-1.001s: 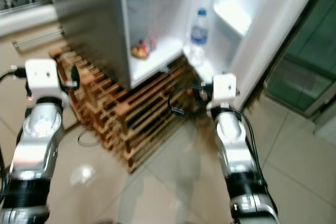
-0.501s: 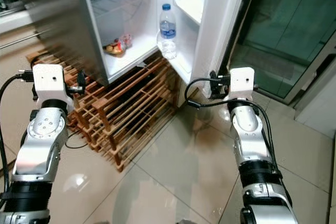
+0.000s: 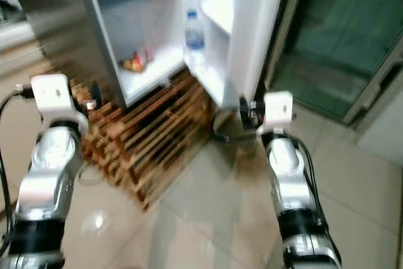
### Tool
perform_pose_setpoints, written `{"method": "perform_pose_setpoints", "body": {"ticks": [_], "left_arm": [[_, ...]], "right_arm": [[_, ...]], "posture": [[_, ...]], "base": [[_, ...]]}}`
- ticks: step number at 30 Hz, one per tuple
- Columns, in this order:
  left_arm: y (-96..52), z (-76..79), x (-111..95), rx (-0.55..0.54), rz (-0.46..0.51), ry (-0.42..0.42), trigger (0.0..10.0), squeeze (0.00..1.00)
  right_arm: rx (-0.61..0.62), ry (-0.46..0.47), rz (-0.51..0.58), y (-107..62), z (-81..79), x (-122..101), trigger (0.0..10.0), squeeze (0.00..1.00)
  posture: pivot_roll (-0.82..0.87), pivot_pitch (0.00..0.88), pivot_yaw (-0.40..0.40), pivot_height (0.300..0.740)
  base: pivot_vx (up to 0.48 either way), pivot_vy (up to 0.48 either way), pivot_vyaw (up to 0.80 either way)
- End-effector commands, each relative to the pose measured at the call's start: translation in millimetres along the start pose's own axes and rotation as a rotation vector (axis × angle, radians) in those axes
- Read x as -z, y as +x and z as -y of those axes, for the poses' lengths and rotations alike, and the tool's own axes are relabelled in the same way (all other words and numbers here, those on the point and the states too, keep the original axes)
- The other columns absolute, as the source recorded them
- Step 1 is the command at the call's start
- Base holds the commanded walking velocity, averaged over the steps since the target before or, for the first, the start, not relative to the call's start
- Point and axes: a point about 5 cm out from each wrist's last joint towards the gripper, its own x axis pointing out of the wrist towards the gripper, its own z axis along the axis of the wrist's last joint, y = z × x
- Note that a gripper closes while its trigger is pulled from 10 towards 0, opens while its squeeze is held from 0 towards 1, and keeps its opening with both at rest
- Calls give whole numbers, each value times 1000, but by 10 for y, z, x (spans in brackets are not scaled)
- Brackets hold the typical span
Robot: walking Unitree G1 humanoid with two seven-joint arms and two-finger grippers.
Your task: Restocking fridge
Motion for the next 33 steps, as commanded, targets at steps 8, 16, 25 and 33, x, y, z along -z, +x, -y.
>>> {"method": "perform_pose_setpoints", "body": {"ticks": [8,16,25,33], "left_arm": [[11,33,3,20,-5,-9,10000,0],[28,44,-8,33,-3,4,10000,0],[32,39,-24,35,3,15,10000,0],[21,26,-31,33,4,19,10000,0]], "right_arm": [[-11,-11,23,62,29,-80,10000,0],[24,-56,-83,258,304,7,10000,0],[0,-93,-64,422,358,-116,10000,0],[-67,-146,-66,518,267,-171,10000,0]], "posture": [[31,0,8,740],[44,0,11,740],[54,0,15,740],[56,0,14,740]], "base": [[0,0,0],[0,0,0],[0,0,0],[0,0,0]]}}
